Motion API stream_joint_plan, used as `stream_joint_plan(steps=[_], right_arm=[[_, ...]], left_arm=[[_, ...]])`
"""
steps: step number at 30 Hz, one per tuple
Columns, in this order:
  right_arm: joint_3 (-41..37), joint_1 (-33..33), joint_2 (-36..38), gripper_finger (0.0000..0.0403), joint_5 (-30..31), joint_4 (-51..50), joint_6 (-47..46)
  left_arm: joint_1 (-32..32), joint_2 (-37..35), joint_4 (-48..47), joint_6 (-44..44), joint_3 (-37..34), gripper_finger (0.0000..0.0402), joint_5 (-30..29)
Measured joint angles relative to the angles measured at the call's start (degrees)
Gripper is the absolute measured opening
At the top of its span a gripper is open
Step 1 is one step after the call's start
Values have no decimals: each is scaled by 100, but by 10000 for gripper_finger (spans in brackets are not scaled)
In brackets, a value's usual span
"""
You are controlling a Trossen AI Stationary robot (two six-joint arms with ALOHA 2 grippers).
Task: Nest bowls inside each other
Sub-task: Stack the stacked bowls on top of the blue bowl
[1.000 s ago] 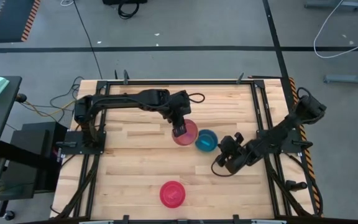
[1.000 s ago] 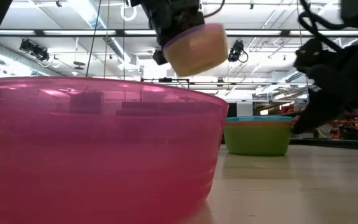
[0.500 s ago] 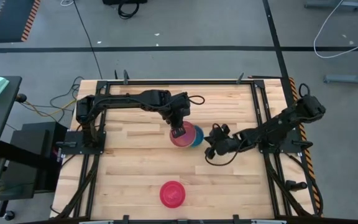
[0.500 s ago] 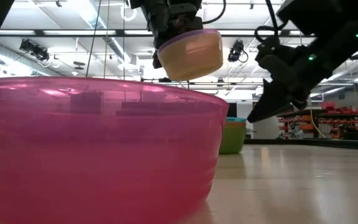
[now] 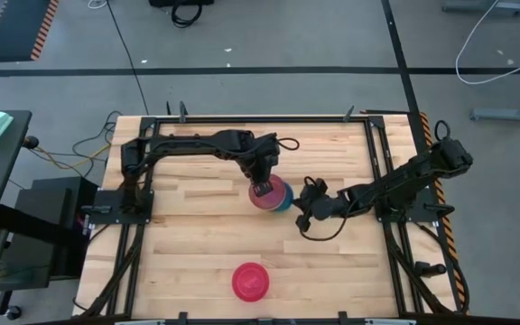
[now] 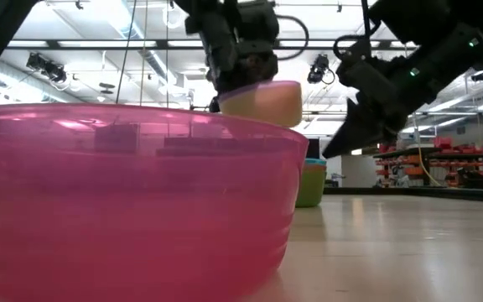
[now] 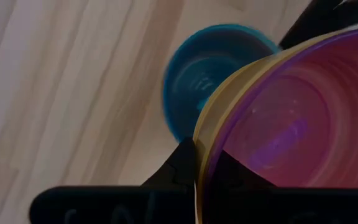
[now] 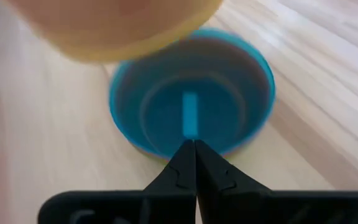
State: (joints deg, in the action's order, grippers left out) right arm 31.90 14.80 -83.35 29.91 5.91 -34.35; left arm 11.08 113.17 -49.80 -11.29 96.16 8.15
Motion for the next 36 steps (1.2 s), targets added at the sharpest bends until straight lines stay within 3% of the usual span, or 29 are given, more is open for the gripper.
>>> stream_joint_plan(steps=[7, 13, 24, 36], right_arm=[[-1, 119, 2, 0, -38, -769, -454], [-2, 151, 1, 0, -39, -744, -491], [-2, 145, 2, 0, -149, -745, -660], [-2, -358, 2, 0, -389, -290, -403]], left_arm=[[44, 116, 194, 63, -2, 12, 126], [106, 126, 668, 39, -2, 12, 474], [200, 226, 818, -6, 7, 12, 502], [302, 525, 565, 147, -2, 12, 544]])
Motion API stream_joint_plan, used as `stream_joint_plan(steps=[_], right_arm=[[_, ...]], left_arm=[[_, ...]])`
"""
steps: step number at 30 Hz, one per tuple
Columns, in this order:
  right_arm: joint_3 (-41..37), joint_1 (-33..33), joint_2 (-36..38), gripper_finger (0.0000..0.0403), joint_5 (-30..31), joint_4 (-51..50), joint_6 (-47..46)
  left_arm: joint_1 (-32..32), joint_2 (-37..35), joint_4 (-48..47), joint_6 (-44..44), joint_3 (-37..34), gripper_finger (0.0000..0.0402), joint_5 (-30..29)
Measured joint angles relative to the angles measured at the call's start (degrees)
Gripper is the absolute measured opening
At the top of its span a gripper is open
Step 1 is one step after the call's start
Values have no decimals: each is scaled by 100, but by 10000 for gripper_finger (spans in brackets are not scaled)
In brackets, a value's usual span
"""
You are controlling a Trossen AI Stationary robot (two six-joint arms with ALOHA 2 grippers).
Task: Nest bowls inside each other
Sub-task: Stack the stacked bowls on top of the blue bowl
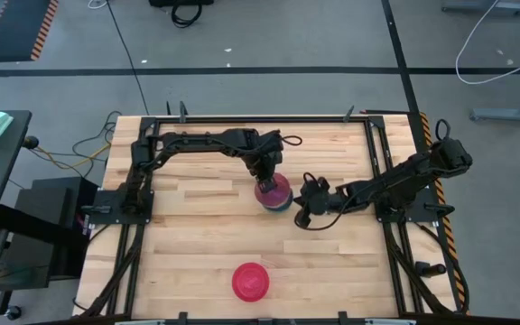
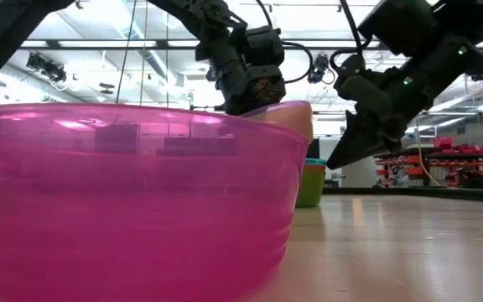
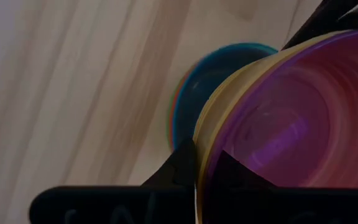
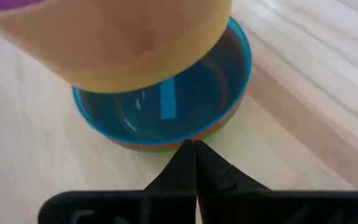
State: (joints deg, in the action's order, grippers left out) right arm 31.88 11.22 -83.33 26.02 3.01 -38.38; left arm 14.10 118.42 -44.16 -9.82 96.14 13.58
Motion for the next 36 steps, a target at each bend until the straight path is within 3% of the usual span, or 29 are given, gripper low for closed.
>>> stream_joint_plan(steps=[17, 30, 36], right_arm=[[13, -183, 0, 0, -109, 366, 411], [1007, -168, 0, 0, -129, -1813, 397], [1185, -168, 0, 1, -218, -2157, 358]], left_arm=[[36, 96, 11, -3, 8, 12, -2], [140, 442, -96, -113, 9, 14, -22], [151, 458, -217, -107, 4, 27, 516]])
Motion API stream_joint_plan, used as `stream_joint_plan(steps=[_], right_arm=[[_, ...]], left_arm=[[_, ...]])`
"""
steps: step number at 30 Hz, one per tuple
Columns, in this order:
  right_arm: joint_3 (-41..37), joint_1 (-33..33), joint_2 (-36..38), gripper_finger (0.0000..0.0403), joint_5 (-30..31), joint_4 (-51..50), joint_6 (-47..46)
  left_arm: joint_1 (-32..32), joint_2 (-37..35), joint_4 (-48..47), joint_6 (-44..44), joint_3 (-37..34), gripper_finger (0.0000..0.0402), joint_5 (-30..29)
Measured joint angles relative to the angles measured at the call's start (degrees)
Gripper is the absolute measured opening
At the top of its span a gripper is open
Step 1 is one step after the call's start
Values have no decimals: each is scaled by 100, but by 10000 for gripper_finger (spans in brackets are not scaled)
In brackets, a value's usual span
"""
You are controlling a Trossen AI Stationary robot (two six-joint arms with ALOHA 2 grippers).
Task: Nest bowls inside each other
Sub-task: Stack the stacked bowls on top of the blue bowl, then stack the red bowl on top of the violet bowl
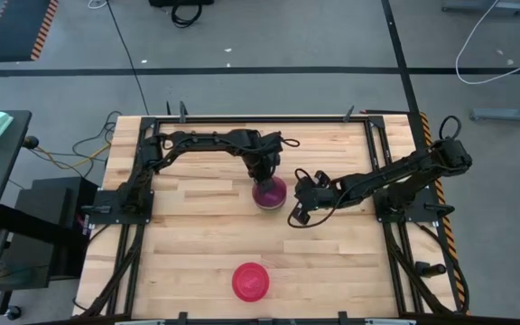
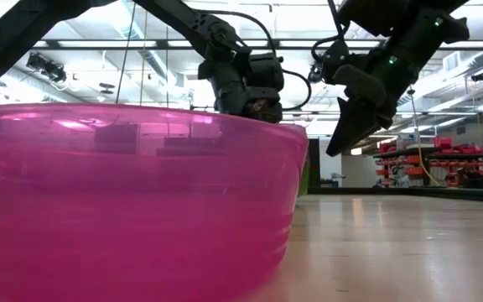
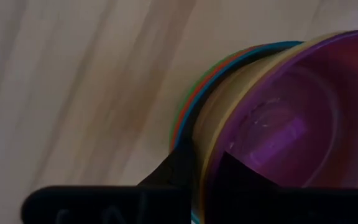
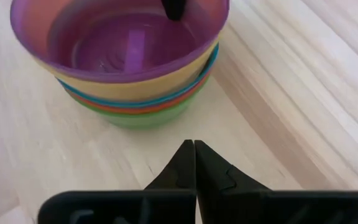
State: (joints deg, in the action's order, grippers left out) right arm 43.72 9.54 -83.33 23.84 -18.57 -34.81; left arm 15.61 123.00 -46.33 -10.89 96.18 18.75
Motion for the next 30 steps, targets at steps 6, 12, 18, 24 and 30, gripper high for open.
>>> stream_joint_plan(steps=[6, 12, 18, 24, 30], right_arm=[[0, 0, 0, 2, -40, -28, 2], [0, 0, 0, 3, -59, -26, 33], [0, 0, 0, 3, -59, -39, 35], [0, 0, 0, 3, -61, -118, 28], [0, 2, 0, 4, -85, -204, -5]], left_arm=[[-6, 0, 12, -193, 0, 57, 96], [5, -1, -71, -197, 51, 86, 190], [-19, -42, -200, -240, 453, 113, 229], [-36, -42, -572, -310, 895, 136, 231], [-27, -44, -936, -310, 1081, 154, 222]])
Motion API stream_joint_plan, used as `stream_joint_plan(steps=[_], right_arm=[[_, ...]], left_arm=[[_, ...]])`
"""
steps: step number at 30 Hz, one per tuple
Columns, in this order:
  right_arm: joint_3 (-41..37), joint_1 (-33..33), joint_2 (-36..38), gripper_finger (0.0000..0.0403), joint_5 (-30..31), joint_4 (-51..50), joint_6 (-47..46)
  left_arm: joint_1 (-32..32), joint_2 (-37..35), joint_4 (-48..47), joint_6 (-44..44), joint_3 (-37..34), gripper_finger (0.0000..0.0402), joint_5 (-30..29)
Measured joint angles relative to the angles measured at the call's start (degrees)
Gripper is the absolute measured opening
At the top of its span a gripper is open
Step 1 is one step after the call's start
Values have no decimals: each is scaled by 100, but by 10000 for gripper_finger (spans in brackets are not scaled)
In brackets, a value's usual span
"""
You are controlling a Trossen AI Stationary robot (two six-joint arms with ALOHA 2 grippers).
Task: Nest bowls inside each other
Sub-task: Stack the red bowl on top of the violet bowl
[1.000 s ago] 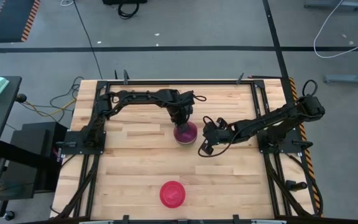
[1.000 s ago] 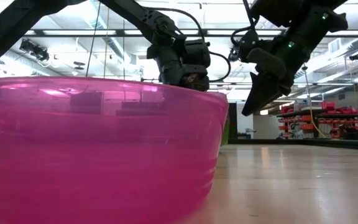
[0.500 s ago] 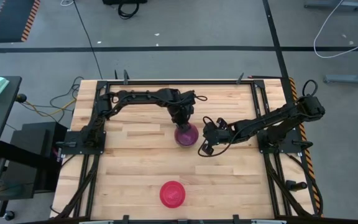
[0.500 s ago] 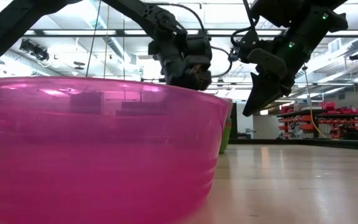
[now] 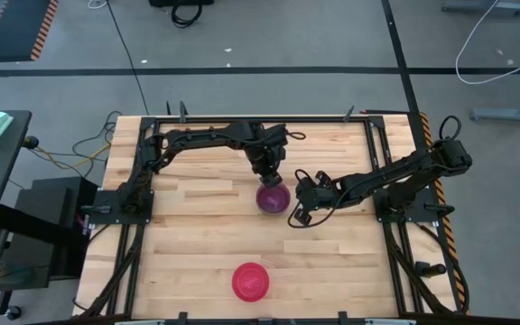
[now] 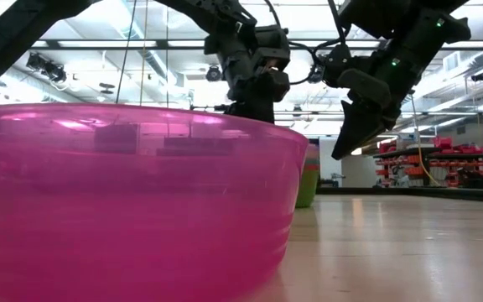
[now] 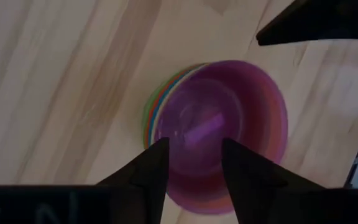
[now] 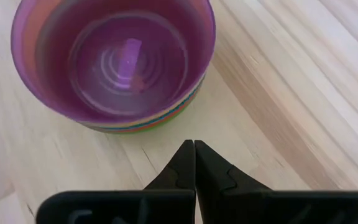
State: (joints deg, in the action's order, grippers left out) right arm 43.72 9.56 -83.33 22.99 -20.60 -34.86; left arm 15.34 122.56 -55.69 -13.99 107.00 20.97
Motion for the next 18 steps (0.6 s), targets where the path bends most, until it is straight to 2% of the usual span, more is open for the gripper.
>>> stream_joint_plan(steps=[6, 10, 14, 18], right_arm=[[0, 0, 0, 4, -22, -14, -6], [0, 10, 0, 4, -167, -15, -10], [1, 184, 15, 4, -235, -11, -62], [127, 483, 15, 5, -252, -17, -190]], left_arm=[[111, 0, -180, 117, 29, 156, -28], [280, -132, -632, 131, 29, 150, -56], [327, -341, -1279, 190, 29, 146, -485], [93, -532, -1862, 203, 29, 146, -997]])
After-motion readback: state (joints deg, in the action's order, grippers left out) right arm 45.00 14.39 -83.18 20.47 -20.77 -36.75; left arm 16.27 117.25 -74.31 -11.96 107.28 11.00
